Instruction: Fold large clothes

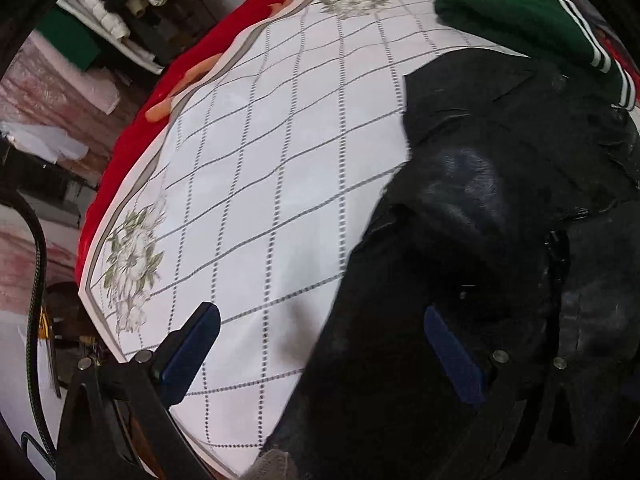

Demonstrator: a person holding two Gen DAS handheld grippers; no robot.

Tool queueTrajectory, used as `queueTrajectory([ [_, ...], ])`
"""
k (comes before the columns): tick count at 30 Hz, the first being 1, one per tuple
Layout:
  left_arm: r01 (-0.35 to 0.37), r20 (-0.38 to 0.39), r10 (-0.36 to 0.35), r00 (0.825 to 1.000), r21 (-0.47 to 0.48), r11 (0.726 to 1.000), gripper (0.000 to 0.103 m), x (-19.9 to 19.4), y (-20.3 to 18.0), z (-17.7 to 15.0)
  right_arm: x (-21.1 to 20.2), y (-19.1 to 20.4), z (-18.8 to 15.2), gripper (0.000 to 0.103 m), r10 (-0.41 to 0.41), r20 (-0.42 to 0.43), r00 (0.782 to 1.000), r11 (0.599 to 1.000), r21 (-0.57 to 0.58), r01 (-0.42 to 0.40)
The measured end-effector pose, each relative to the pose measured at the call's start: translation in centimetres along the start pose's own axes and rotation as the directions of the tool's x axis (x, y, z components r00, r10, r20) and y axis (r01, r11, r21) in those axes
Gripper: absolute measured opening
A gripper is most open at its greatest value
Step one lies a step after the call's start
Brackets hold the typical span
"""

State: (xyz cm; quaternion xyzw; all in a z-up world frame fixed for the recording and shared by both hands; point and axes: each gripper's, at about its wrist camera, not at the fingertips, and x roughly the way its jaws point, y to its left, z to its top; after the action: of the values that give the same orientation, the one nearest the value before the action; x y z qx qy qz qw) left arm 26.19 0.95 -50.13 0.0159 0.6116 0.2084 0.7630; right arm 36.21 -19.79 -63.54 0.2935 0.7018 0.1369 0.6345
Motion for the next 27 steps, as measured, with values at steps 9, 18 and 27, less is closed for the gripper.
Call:
queueTrajectory([
  [9, -0.013, -0.019, 0.012, 1.0, -0.052, 0.999, 0.103, 0.6, 1.9, -1.2, 1.3, -3.6, 1.2, 0.074, 0.291, 0.221, 0.931, 0.905, 0.252, -0.342],
  [18, 0.028, -0.003, -0.028, 1.0, -0.048, 0.998, 0.103, 0.0, 0.6, -0.6, -11.6, -12.2, -0.3, 0.075, 0.018, 0.534, 0.845, 0.895, 0.368, -0.251],
  [27, -0.106, 0.025, 0.105, 0.994, 0.06, 0.993, 0.103, 4.1, -3.5, 1.2, -11.2, -17.9, 1.7, 0.08, -0.252, 0.361, 0.898, 0.941, 0.309, 0.139],
])
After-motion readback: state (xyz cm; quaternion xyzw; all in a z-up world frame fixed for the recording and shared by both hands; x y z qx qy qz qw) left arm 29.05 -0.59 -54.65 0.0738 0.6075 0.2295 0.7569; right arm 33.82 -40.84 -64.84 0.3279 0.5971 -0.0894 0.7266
